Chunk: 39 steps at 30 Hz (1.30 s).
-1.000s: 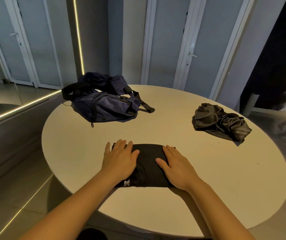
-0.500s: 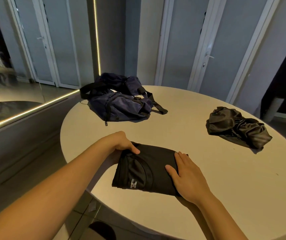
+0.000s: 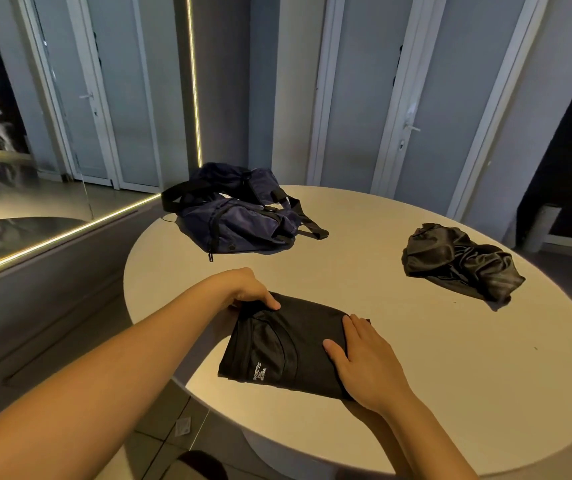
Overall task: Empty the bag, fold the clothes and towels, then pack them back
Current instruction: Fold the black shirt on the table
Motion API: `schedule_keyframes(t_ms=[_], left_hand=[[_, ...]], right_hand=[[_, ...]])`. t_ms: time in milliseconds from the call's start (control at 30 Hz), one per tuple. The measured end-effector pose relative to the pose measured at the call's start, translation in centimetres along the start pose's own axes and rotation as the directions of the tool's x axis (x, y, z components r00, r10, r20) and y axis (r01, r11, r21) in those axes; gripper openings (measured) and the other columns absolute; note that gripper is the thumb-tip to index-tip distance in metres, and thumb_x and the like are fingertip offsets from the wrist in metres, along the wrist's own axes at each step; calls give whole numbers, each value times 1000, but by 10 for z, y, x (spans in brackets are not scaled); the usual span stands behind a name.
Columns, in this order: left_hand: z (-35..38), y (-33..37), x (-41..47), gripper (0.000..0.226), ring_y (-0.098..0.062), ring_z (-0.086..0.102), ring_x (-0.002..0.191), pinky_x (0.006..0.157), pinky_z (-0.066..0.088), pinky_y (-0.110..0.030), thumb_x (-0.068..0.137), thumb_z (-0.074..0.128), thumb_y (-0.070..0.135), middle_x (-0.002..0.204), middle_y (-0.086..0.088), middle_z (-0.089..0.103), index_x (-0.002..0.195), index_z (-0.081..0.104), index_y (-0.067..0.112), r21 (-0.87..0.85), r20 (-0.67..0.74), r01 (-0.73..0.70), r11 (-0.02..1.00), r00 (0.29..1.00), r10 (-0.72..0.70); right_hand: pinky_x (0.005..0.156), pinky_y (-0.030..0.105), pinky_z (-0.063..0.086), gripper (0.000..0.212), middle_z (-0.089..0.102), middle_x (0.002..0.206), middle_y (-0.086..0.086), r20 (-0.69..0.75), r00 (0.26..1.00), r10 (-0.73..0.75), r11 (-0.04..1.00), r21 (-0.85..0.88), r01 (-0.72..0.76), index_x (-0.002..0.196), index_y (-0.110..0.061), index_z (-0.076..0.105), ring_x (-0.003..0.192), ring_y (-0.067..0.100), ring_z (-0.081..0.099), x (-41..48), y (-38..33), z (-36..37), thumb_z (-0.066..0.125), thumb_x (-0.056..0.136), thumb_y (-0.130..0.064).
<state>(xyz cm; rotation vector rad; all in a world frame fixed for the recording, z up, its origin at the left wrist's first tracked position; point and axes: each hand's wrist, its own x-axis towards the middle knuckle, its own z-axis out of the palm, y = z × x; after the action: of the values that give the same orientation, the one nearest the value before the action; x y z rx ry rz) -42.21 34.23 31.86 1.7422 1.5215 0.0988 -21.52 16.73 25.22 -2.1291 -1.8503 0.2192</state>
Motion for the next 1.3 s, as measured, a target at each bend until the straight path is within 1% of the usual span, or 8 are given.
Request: schedule_keyframes(t_ms=[300,433,600,767,900,1000,1167,1300], left_hand=[[1,14,-2,50,-30,63,113,104,52,-41,80,84,31,123,-13,65,119,64,5,113,97,-41,993,995,30],[-9,14,-4,44,-27,66,107,88,56,-36,78,82,28,116,-10,70,114,67,8,-4,133,-66,998,989,66],[-12,12,-9,37,-33,70,110,97,58,-40,80,82,15,114,-16,73,114,71,2,-169,199,-50,984,976,84],[-19,20,-27,32,-32,68,108,90,59,-34,80,83,11,115,-15,70,109,70,14,-220,125,-225,949,958,257],[-31,48,-59,34,-24,66,109,95,54,-34,84,82,13,117,-4,68,113,65,20,-109,125,-426,898,891,437],[-41,72,-85,37,-23,72,100,92,55,-36,84,81,9,100,-1,75,113,61,19,-50,194,-554,831,811,552],[-53,105,-118,44,-14,74,88,86,56,-30,84,83,11,96,-2,74,117,58,23,59,203,-670,740,734,648],[-52,104,-115,46,-27,74,100,94,59,-40,83,83,14,105,-7,77,121,58,22,-136,27,-646,751,755,655]], right_hand=[[125,36,18,73,19,168,0,-8,1000,0,1000,24,1,162,-18,15,153,19,20,-4,0,-1,24,103,-59],[125,37,20,74,22,167,-1,-23,1000,-16,999,50,17,162,-19,17,152,18,22,-3,3,1,22,102,-61],[124,40,23,96,25,166,-3,-22,1000,4,993,116,-2,161,-21,21,152,18,25,-3,3,1,9,87,-80],[113,38,41,67,46,152,-7,-52,998,18,951,308,-1,152,-27,37,137,18,47,-2,3,-14,43,97,-65],[111,35,40,81,37,157,-10,-115,993,-28,924,377,69,154,-31,33,141,16,40,16,-8,-59,69,87,-59],[111,31,38,85,41,154,-15,14,987,-160,866,483,133,151,-35,37,137,8,43,33,-20,-100,79,80,-55],[101,36,53,44,74,111,0,370,881,-296,826,562,41,116,-22,69,105,21,71,45,-36,-149,78,80,-46],[104,44,52,45,73,116,13,362,872,-328,705,708,-29,119,-7,70,110,32,69,50,-35,-148,79,85,-36]])
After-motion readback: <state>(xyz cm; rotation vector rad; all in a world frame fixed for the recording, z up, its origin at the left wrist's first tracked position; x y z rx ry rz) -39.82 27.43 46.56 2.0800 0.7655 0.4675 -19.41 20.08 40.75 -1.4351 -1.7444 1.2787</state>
